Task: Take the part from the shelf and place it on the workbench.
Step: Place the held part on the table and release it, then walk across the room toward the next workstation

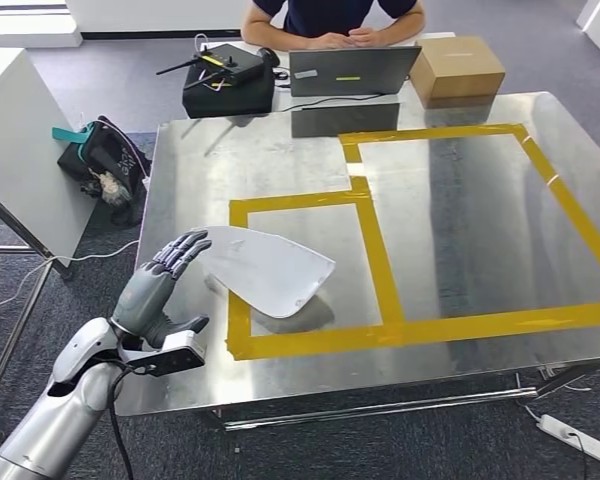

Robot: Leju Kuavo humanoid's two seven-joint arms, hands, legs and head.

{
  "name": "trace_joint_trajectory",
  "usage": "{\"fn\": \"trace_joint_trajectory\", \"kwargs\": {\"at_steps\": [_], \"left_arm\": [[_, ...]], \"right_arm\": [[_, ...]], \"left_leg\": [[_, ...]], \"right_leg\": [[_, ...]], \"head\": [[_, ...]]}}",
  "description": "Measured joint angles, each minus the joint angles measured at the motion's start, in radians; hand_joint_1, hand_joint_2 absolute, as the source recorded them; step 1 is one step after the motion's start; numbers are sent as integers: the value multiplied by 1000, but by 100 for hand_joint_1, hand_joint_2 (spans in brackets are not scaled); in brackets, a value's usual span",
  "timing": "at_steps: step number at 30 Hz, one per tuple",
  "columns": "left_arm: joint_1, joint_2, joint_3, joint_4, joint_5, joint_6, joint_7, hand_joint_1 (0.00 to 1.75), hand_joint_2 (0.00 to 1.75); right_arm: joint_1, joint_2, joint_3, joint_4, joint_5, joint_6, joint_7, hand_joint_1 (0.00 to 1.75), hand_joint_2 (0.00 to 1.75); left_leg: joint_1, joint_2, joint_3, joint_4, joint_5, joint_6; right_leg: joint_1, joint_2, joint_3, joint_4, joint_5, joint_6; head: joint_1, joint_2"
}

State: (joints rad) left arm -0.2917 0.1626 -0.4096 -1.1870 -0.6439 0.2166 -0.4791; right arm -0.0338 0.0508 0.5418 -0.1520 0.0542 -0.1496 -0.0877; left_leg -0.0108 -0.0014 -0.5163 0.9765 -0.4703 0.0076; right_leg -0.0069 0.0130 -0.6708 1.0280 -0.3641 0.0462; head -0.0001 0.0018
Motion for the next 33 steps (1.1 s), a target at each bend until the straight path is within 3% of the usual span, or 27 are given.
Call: {"fn": "trace_joint_trajectory", "kwargs": {"at_steps": [1,2,4,5,6,7,9,11,12,15,17,19,20,21,22,23,25,27,28,30,31,33], "left_arm": [[1,0,1,0,0,-1,0,0,0],[1,0,2,0,1,-3,0,0,0],[4,1,5,2,2,-6,0,0,0],[6,1,6,4,2,-8,0,0,0],[8,1,7,6,2,-10,0,0,0],[10,1,9,7,2,-11,0,0,0],[12,1,15,7,3,-11,0,0,0],[12,2,21,7,3,-11,1,0,0],[12,2,23,7,3,-11,2,0,0],[14,3,24,7,4,-11,4,0,0],[16,7,28,7,4,-12,6,0,0],[17,9,34,7,5,-13,8,0,0],[18,10,37,8,5,-14,8,0,0],[19,10,40,8,5,-15,9,0,0],[21,10,42,9,5,-16,10,0,0],[21,11,44,10,5,-16,12,0,0],[20,12,46,10,5,-18,15,0,0],[19,12,47,10,3,-19,18,0,0],[19,12,47,11,2,-21,18,0,0],[19,12,47,12,-2,-24,19,0,0],[19,13,47,12,-3,-25,20,0,0],[19,14,47,13,-5,-27,22,0,0]], "right_arm": [[1,0,0,0,0,0,1,0,0],[1,0,0,1,0,0,2,0,0],[1,0,1,1,0,0,2,0,0],[0,0,1,1,0,0,2,0,0],[0,0,1,1,1,0,2,0,0],[0,0,1,1,1,1,3,0,0],[-2,0,2,0,3,1,4,0,0],[-5,0,2,0,3,2,4,0,0],[-7,0,2,0,3,3,4,0,0],[-7,0,3,0,2,5,6,0,0],[-7,-1,3,0,0,8,7,0,0],[-8,-1,2,0,-1,10,7,0,0],[-7,0,2,0,-2,12,7,0,0],[-6,0,2,0,-2,13,7,0,0],[-5,0,2,0,-3,13,7,0,0],[-4,0,2,0,-3,13,7,0,0],[-5,-1,2,0,-2,13,7,0,0],[-6,-1,2,0,-1,14,6,0,0],[-6,-2,2,0,-1,14,5,0,0],[-3,-2,2,1,-2,16,4,0,0],[-1,-3,2,1,-3,17,4,0,0],[1,-4,2,1,-3,18,4,0,0]], "left_leg": [[2,1,-9,-3,12,6],[5,2,-21,-5,23,11],[4,3,-46,-4,45,16],[3,3,-60,-4,55,16],[3,3,-73,-3,66,15],[2,3,-87,-3,76,14],[1,3,-109,-1,96,9],[0,3,-121,1,113,0],[-1,3,-123,1,121,-5],[2,2,-128,4,127,-23],[5,1,-149,54,61,-37],[10,1,-184,177,-45,-49],[12,1,-198,240,-76,-53],[15,1,-200,283,-83,-57],[17,1,-185,292,-68,-60],[21,1,-153,264,-41,-63],[27,0,-49,133,-7,-68],[26,-3,22,23,-17,-59],[23,-4,31,1,-23,-49],[19,-3,15,-1,-11,-26],[19,-1,6,-1,-2,-14],[19,2,-18,-2,20,4]], "right_leg": [[0,-1,-12,19,-25,5],[0,-2,-28,60,-68,9],[-1,-4,-62,188,-164,15],[-1,-5,-70,245,-188,17],[-1,-5,-64,274,-187,17],[-1,-5,-40,267,-167,16],[0,-5,57,154,-127,11],[4,-5,154,16,-135,4],[6,-4,174,-19,-148,1],[6,-7,163,-33,-135,-20],[1,-10,148,-37,-112,-35],[0,-10,123,-36,-87,-39],[-1,-10,107,-35,-74,-38],[-3,-11,91,-34,-62,-35],[-4,-11,76,-33,-52,-31],[-7,-12,61,-31,-42,-27],[-10,-11,38,-23,-25,-16],[-9,-10,22,-18,-7,-2],[-10,-10,18,-19,3,4],[-13,-10,10,-25,14,17],[-15,-10,2,-14,-3,21],[-15,-11,-28,71,-92,25]], "head": [[1,0],[2,0],[5,0],[5,0],[5,0],[5,0],[5,0],[4,0],[4,0],[6,0],[3,0],[0,0],[0,0],[0,0],[0,0],[0,0],[0,0],[-1,0],[-1,0],[0,0],[1,0],[2,0]]}}
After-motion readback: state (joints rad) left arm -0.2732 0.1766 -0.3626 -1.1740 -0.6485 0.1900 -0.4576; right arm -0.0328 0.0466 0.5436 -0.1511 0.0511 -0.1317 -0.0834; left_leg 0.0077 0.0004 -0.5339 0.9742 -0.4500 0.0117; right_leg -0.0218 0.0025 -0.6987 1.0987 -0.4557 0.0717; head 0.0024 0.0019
